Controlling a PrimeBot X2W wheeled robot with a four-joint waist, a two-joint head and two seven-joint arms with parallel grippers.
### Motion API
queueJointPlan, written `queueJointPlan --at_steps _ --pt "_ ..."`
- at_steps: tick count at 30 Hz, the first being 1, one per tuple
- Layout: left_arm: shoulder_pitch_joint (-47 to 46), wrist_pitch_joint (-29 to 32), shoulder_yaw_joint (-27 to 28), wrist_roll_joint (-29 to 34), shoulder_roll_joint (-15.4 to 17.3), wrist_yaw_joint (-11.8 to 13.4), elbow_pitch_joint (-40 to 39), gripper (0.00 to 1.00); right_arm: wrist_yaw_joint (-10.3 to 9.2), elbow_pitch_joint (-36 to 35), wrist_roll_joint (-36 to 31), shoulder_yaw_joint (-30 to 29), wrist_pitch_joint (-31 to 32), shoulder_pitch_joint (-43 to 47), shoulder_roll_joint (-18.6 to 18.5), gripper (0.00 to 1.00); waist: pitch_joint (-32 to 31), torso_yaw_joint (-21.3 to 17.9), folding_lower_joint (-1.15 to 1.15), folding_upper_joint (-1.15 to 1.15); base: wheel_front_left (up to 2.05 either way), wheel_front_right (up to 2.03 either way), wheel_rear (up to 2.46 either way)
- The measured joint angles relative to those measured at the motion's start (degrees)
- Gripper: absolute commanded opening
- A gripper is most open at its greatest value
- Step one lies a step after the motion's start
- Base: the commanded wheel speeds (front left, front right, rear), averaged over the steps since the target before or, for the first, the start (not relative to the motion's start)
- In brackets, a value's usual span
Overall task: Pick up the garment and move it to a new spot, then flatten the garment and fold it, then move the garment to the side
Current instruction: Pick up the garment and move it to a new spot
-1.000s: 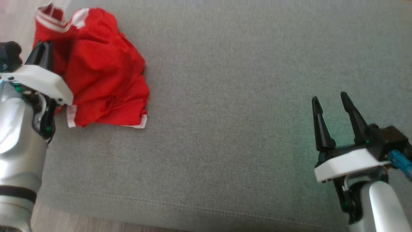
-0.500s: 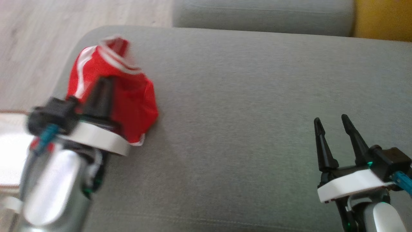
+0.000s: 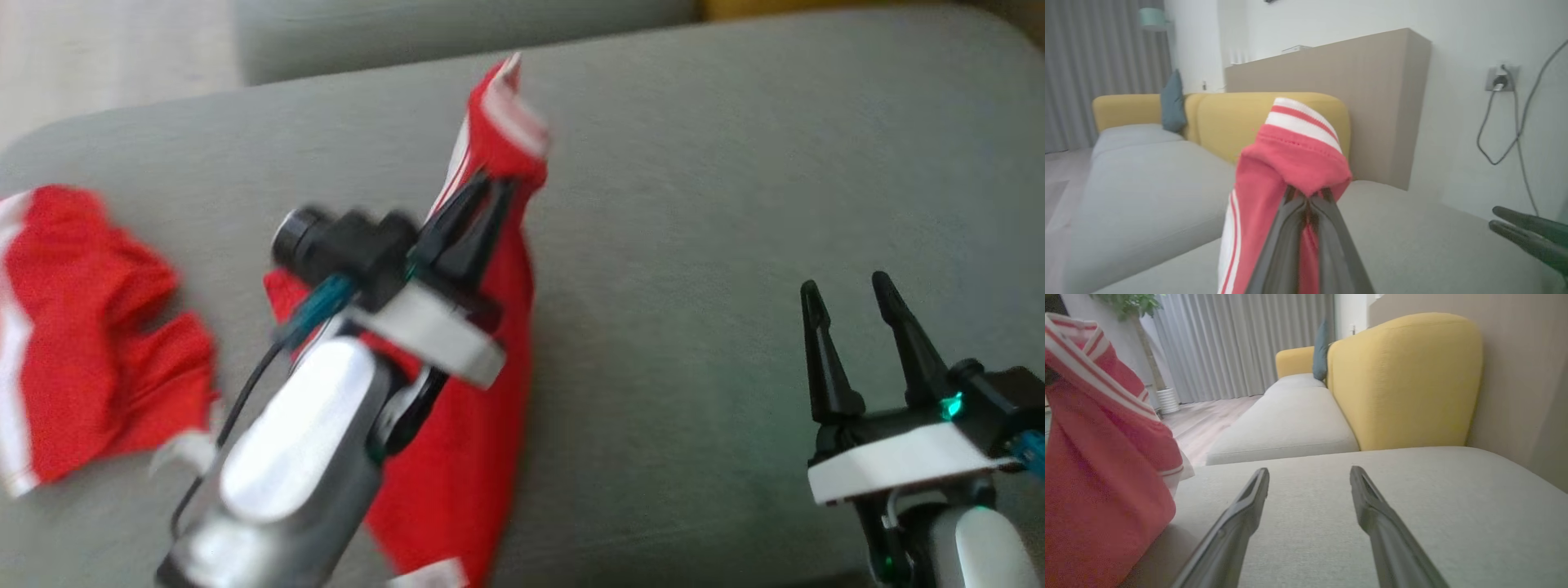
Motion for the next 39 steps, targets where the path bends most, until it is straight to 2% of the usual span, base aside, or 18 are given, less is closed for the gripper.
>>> queueJointPlan --at_steps 2,6,14,15,16,19,22,26,29,36,39 --pt "-5.0 -0.2 -1.4 0.5 -2.2 -1.0 3.3 0.0 0.0 0.0 0.6 -0.1 -0.2 -0.9 0.0 1.0 1.7 -3.7 0.0 0.0 0.0 0.0 0.0" --pt "-8.7 -0.6 -3.0 0.4 -3.9 -2.0 8.9 0.0 0.0 0.0 1.4 -0.1 -1.5 -1.7 0.0 1.0 4.6 -8.1 0.01 0.0 0.0 0.0 0.0" --pt "-10.2 2.5 -8.8 -0.7 -4.8 -4.3 20.5 0.0 0.0 0.5 2.7 0.5 -3.6 -3.3 0.0 1.0 10.4 -13.0 0.02 0.0 0.0 0.0 0.0" --pt "-10.3 2.6 -9.6 -0.7 -4.9 -4.4 21.5 0.2 0.0 0.7 2.7 0.5 -3.7 -3.6 0.0 1.0 10.9 -13.5 0.02 0.0 0.0 0.0 0.0" --pt "-10.3 2.9 -10.3 -0.7 -4.9 -4.5 22.4 1.0 0.0 1.0 2.7 0.5 -4.1 -3.9 0.0 1.0 11.4 -13.8 0.02 0.0 0.0 0.0 0.0" --pt "-10.8 2.1 -12.9 -0.7 -5.0 -4.5 23.1 1.0 0.0 1.6 2.6 0.1 -4.3 -4.3 0.0 1.0 12.1 -13.7 0.02 0.0 0.0 0.0 0.0" --pt "-10.8 -0.6 -14.5 -0.5 -5.0 -4.0 21.2 1.0 0.0 2.3 2.5 -0.2 -4.6 -4.3 0.0 1.0 11.2 -11.8 0.01 0.0 0.0 0.0 0.0" --pt "-9.2 -2.5 -13.8 0.0 -4.9 -1.1 16.7 1.0 0.0 2.6 1.3 -0.3 -4.5 -4.3 0.0 1.0 9.5 -8.9 0.0 0.0 0.0 0.0 0.0" --pt "-6.4 -2.9 -10.9 -0.1 -3.6 1.7 13.6 1.0 0.0 2.7 0.5 -0.3 -3.9 -4.2 0.0 1.0 8.1 -6.3 0.0 0.0 0.0 0.0 0.0" --pt "1.7 -3.1 -1.1 -1.2 2.9 8.2 8.1 1.0 0.0 3.0 -1.1 -0.4 -1.8 -4.1 0.0 1.0 4.9 -0.5 0.0 0.0 0.0 0.0 0.0" --pt "5.8 -3.1 3.1 -1.6 4.4 10.2 5.5 1.0 0.0 3.3 -1.5 -0.7 -1.4 -3.8 0.0 1.0 3.6 1.6 0.0 0.0 0.0 0.0 0.0"
